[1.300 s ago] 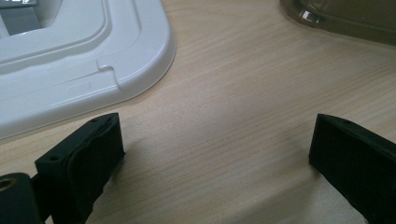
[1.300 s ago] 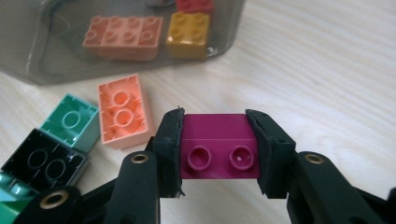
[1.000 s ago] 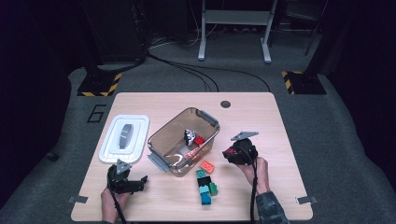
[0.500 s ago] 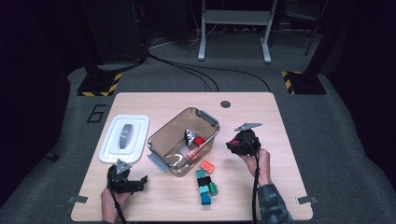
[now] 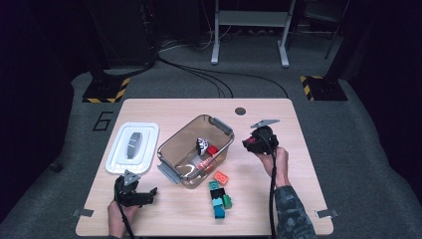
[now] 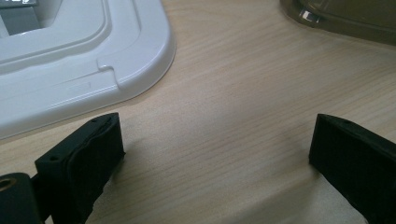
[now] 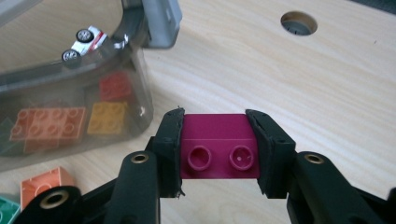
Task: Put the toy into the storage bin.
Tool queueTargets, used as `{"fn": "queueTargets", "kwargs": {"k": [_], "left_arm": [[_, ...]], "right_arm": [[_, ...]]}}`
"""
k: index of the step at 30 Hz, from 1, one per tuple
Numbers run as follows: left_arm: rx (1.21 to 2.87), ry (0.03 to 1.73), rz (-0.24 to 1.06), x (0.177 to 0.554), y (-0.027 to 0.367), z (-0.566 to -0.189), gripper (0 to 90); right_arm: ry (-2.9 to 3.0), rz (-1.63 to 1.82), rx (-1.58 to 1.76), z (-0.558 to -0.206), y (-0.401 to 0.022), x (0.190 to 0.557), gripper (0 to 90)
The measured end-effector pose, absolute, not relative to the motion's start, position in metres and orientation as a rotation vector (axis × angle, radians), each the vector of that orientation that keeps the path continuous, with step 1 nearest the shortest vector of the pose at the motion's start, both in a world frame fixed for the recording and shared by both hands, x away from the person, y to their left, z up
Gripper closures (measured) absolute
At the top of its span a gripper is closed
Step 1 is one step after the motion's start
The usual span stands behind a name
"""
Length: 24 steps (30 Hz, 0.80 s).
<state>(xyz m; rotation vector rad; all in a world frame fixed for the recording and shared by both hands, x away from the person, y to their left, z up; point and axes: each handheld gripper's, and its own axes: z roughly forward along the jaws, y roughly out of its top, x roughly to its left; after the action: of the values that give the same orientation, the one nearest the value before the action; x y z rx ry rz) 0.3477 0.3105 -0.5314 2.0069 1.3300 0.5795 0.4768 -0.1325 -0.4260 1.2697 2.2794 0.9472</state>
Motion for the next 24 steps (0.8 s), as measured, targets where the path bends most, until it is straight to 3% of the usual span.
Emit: {"fn": "queueTargets", "kwargs": {"k": [24], "left_arm": [[2.005, 1.330, 0.577, 0.348, 0.310, -0.531, 3.0]], "right_arm": [[2.217, 0.926, 1.198, -0.385, -0.113, 0.504, 58.5]]}}
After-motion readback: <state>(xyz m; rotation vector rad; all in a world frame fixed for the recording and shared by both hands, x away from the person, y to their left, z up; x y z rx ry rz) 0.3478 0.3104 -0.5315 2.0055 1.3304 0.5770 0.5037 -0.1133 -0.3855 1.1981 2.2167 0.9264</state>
